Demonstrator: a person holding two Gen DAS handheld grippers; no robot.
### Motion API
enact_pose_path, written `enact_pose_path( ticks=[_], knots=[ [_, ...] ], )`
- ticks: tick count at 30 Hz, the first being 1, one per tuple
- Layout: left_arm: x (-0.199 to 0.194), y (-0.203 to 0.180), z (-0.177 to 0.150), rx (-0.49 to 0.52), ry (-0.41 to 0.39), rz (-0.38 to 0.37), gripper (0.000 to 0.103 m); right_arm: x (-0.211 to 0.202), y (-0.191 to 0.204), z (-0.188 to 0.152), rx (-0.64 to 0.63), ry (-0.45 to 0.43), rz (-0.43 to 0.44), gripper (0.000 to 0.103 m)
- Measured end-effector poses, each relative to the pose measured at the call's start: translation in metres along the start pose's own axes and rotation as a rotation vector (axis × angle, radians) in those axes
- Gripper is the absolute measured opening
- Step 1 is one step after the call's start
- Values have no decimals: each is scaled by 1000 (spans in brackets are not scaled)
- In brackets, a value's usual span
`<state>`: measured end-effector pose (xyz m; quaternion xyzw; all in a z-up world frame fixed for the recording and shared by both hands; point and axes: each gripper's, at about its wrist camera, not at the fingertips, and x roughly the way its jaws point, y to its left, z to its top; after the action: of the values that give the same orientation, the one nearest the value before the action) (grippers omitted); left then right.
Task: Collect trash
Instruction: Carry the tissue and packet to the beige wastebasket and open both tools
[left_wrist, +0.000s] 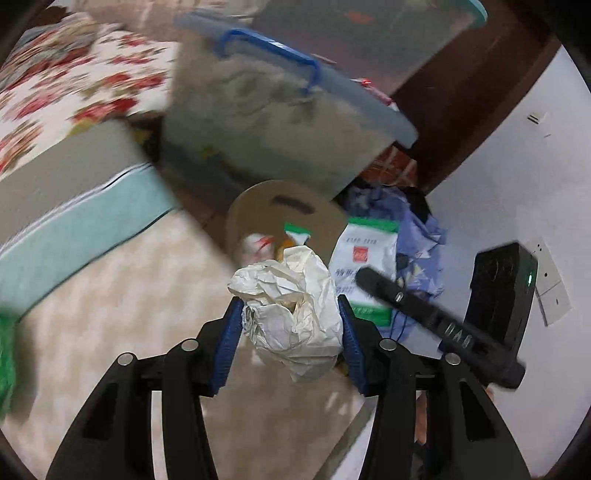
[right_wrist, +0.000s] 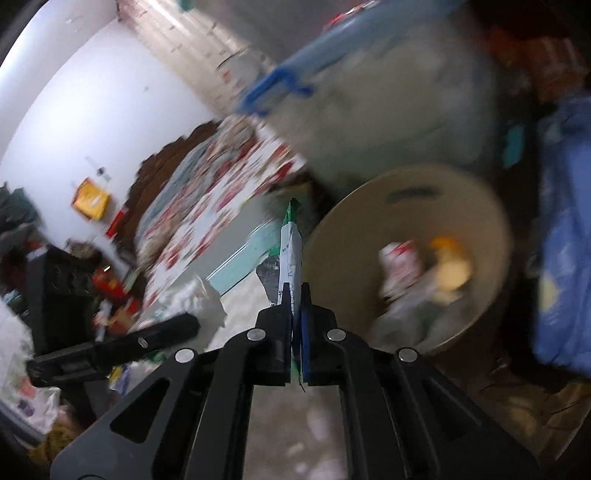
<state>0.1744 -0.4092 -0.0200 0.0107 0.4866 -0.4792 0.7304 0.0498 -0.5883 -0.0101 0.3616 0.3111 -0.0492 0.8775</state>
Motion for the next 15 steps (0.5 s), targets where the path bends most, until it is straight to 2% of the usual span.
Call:
enact_pose_path(
  ticks=[2,3,4,5,6,7,10,15],
  knots=[
    [19,-12,18,4,-3,2,69,0,-15,10,15,-21,-44,9],
    [29,-17,26,1,-7,19,78,5,-21,13,26,-17,-61,19],
    [35,-19,30,-4,-10,32,79,8,-29,17,40,-1,-68,33],
    [43,-20,35,-11,-3,39,79,11,-33,17,62,8,-69,74],
    [45,-20,36,-20,3,42,79,9,-40,20,83,-7,-70,85],
    [46,-18,36,-34,9,41,79,6,-41,19,85,-44,-78,84],
    [31,-14,26,-49,-7,22,79,1,-34,18,64,-72,-84,79],
    [-20,-7,-18,-1,-60,96,79,-7,-13,4,85,-99,-5,78]
  ],
)
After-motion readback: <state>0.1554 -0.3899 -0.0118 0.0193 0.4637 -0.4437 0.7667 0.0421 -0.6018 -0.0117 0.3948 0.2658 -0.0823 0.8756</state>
